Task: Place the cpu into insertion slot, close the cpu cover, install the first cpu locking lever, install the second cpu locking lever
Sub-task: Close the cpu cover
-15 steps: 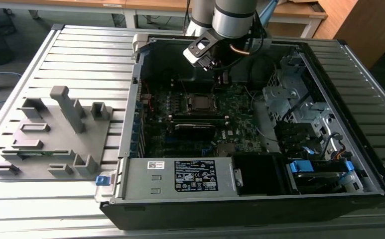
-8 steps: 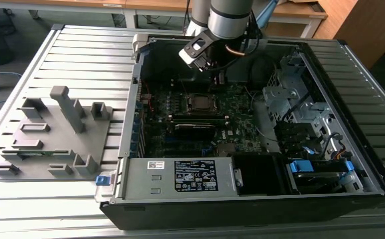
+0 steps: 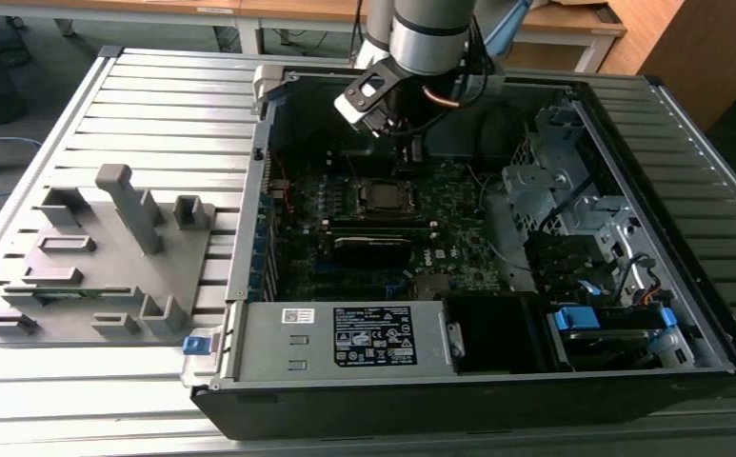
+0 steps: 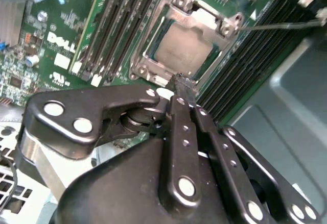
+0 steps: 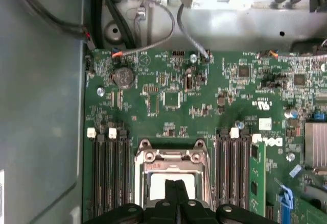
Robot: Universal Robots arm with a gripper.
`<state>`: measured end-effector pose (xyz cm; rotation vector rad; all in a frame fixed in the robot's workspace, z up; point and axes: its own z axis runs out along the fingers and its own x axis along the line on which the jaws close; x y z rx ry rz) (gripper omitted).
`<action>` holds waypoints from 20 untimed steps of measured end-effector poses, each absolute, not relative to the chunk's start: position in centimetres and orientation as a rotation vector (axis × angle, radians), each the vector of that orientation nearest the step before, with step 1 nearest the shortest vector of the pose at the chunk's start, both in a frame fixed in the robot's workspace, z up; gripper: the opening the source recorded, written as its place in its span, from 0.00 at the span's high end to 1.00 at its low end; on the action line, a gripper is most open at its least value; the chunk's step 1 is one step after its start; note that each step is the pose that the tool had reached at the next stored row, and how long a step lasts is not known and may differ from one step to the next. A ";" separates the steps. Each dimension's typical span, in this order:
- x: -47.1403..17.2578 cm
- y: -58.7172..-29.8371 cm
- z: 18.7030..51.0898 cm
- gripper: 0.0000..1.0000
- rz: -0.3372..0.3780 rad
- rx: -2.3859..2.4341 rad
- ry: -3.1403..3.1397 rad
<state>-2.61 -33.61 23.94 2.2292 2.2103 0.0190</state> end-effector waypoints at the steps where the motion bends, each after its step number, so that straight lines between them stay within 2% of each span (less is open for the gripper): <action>1: -2.8 -33.6 23.9 0.89 0.019 2.229 2.210; 20: -3.6 -33.6 23.3 0.89 0.020 2.229 2.210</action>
